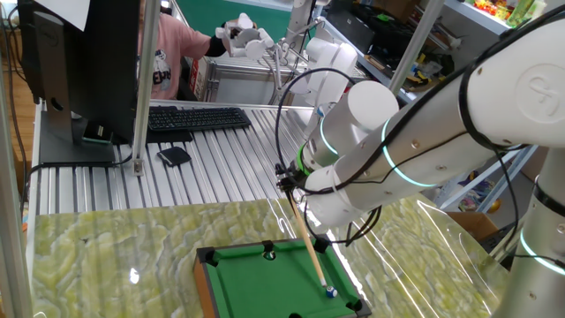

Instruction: Hit the pool ball

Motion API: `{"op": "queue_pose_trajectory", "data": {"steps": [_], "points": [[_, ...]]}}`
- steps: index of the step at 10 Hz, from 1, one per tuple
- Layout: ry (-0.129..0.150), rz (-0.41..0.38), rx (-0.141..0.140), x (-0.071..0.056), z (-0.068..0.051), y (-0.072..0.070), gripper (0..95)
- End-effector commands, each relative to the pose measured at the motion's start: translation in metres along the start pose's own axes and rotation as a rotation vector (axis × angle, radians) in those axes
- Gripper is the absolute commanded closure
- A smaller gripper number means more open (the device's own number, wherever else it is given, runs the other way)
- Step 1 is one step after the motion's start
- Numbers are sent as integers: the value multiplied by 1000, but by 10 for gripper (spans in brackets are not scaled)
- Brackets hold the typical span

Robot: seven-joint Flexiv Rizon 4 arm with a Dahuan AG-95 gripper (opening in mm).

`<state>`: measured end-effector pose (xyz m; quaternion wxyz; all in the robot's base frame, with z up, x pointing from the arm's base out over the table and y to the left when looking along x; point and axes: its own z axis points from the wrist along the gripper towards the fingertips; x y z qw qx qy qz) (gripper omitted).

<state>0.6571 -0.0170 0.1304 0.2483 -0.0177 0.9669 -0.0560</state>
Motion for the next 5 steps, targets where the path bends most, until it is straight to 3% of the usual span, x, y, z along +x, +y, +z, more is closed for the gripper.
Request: {"op": "queue_pose_trajectory", "data": {"steps": [1,5], "points": [[3,-21,2,0,-3,-2,950],[6,-51,4,3,-3,-7,950]]}}
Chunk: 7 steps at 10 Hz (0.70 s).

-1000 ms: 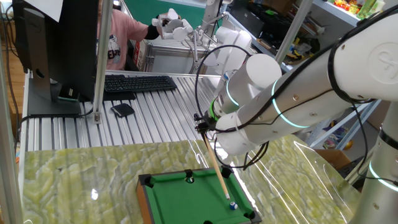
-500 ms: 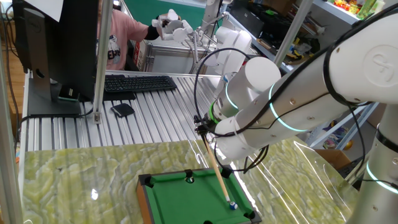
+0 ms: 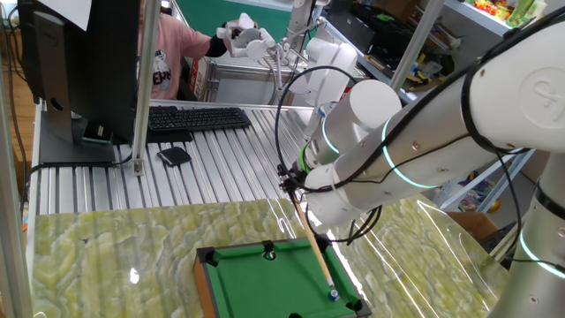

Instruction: Hit the pool ball

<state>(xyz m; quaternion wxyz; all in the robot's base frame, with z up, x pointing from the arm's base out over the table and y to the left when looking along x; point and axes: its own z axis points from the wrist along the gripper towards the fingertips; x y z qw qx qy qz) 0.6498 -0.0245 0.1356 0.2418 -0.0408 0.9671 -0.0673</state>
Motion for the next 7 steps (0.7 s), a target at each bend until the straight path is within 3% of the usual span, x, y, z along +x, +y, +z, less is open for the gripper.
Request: {"op": "queue_pose_trajectory", "data": {"steps": [1,7], "points": [[-5,-1,-6,1,5,1,950],[-2,10,-8,9,4,2,950]]}}
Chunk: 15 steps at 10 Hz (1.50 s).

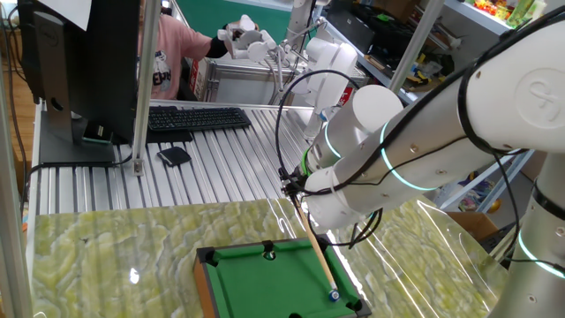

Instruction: Hit the pool ball

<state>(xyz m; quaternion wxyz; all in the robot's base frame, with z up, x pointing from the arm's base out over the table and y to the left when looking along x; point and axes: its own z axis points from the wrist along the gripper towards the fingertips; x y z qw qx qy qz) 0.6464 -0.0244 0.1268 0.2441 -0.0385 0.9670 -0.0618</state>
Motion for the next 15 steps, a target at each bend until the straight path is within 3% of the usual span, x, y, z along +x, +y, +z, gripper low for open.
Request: {"op": "queue_pose_trajectory", "data": {"steps": [1,9,13,15], "points": [[6,4,1,3,-3,0,950],[15,6,0,20,-5,2,950],[17,-5,1,20,-10,-1,950],[34,-22,1,16,-16,-5,950]]}}
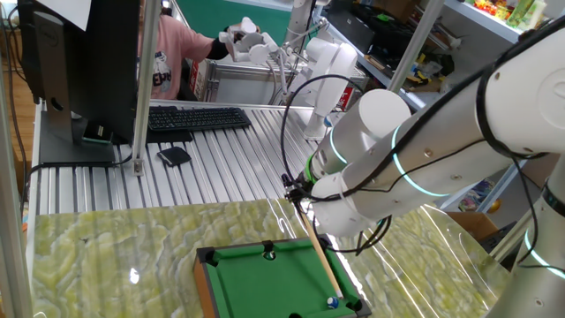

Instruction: Hit the pool ball

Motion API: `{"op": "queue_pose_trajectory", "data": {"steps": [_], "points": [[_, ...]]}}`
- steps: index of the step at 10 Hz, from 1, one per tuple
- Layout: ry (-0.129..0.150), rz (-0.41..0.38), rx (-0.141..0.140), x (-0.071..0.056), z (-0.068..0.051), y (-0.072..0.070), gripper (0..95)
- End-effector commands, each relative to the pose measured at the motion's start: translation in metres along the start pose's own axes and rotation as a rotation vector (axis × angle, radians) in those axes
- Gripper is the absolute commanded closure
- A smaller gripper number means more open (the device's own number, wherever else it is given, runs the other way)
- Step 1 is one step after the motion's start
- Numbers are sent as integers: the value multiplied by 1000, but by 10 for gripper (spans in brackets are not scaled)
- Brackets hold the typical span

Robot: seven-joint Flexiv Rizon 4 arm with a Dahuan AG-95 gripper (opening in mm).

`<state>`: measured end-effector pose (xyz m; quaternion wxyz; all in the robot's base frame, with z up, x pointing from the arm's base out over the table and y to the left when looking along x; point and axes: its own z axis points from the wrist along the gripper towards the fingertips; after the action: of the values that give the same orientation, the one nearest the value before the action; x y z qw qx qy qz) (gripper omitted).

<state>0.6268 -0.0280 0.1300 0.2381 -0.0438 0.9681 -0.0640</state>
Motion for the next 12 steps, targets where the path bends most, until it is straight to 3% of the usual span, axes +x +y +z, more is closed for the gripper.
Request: {"op": "queue_pose_trajectory", "data": {"steps": [1,3,4,6,11,12], "points": [[44,-15,-1,-3,-9,-5,950],[66,-12,-3,-9,-12,-6,950],[112,-3,-5,-14,-16,-3,950],[162,9,-6,-17,-21,2,950],[244,20,-10,-17,-22,4,950],[247,22,-10,-17,-23,4,950]]}}
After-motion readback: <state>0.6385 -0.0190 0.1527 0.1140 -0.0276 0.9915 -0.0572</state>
